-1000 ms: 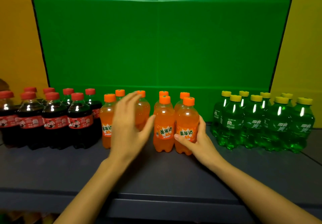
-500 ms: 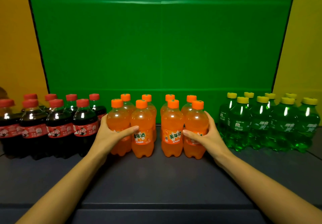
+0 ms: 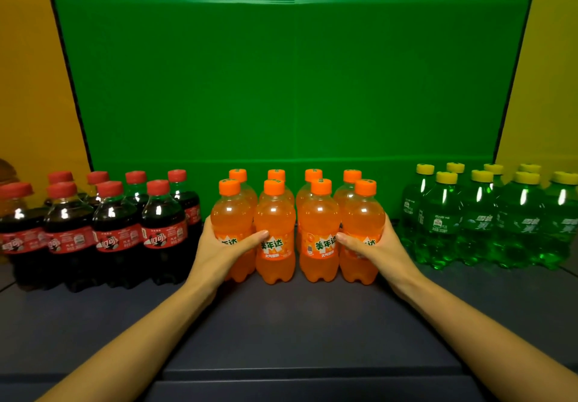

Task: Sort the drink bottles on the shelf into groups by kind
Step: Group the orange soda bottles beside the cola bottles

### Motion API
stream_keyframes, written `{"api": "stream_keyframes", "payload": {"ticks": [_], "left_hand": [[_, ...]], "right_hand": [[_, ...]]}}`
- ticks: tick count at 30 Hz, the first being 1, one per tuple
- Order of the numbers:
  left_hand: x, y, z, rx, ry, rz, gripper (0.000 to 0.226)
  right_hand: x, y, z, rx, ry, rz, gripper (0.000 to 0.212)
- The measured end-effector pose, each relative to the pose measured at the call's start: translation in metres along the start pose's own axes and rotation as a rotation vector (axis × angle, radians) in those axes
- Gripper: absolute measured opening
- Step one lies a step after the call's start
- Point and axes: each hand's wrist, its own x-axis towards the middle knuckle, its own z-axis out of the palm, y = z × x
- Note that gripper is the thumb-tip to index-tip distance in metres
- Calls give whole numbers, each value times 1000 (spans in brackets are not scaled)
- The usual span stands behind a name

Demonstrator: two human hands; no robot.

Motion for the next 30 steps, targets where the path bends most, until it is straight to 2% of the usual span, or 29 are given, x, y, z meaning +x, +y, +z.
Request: {"api": "stream_keyframes", "payload": {"ticks": [4, 10, 12, 16, 18, 20, 23, 25, 27, 30], "left_hand": [[-1, -1, 5, 4, 9, 4, 72], [-2, 0, 0, 51, -9, -23, 91], [-6, 3, -2, 64, -2, -35, 90], [-15, 12, -11, 171, 9, 35, 68], [-20, 15, -18, 265, 7, 83, 71], [-25, 17, -28, 354, 19, 145, 72], [-33, 24, -44, 512, 34, 318, 40], [-35, 29, -56, 640, 49, 405, 18], [-36, 33, -70, 743, 62, 421, 9], [-41, 37, -89, 893, 78, 407, 19]], "right_hand": [[-1, -3, 3, 2, 12, 2, 96], [-4, -7, 3, -30, 8, 22, 93], [-8, -10, 0, -60, 18, 39, 91], [-20, -22, -6, -306, 125, 20, 110], [-27, -27, -8, -401, 218, -64, 99], [-33, -31, -11, -459, 315, -207, 77], [-40, -40, -12, -521, 385, -398, 44], [-44, -45, -9, -541, 336, -461, 28], [-47, -48, -2, -577, 249, -493, 22], [-52, -48, 9, -665, 123, -493, 13]]}}
